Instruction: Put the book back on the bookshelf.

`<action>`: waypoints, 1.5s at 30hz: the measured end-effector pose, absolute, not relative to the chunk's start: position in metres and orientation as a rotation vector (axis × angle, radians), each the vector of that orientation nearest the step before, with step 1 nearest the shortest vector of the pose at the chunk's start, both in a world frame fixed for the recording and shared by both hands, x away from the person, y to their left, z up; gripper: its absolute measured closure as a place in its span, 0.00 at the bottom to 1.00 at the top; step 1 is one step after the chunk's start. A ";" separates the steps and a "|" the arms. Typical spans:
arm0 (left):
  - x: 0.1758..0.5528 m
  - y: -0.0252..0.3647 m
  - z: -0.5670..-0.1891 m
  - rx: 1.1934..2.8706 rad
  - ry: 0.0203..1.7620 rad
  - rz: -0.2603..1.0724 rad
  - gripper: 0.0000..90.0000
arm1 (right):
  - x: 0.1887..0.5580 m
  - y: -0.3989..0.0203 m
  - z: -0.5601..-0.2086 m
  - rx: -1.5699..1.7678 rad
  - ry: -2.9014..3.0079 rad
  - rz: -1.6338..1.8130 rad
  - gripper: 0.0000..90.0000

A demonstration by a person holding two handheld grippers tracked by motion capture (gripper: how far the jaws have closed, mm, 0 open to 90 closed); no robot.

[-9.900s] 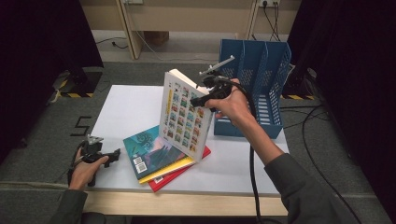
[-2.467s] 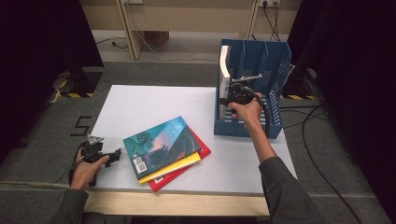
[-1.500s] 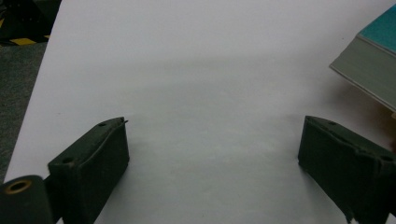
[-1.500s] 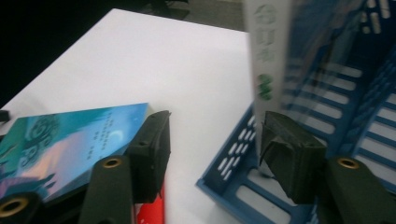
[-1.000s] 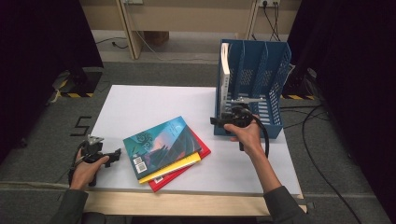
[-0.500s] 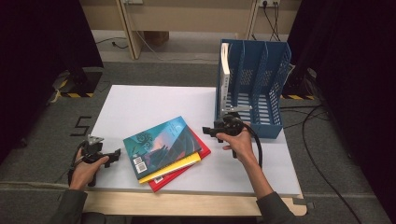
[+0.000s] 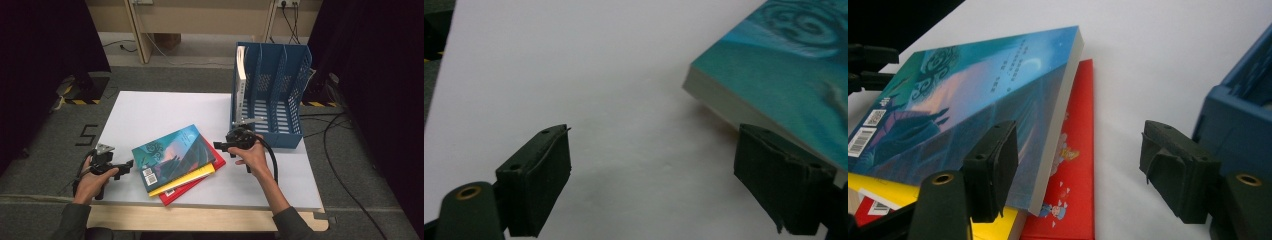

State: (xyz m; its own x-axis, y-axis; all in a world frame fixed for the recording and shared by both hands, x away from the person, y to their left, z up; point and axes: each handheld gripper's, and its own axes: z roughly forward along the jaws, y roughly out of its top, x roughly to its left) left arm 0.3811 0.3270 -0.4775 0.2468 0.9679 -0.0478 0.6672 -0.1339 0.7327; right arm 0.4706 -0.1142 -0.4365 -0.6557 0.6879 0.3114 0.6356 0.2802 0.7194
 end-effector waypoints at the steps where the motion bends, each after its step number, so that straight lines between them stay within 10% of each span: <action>1: 0.381 0.325 -0.476 1.902 1.485 0.619 0.18 | 0.471 -0.113 -0.438 1.276 2.471 1.339 0.36; 30: 0.374 0.313 -0.468 1.960 1.421 0.564 0.49 | 0.472 -0.093 -0.460 1.267 2.587 1.345 0.34; 45: 0.375 0.289 -0.470 2.006 1.326 0.503 0.23 | 0.478 -0.098 -0.472 1.329 2.606 1.349 0.32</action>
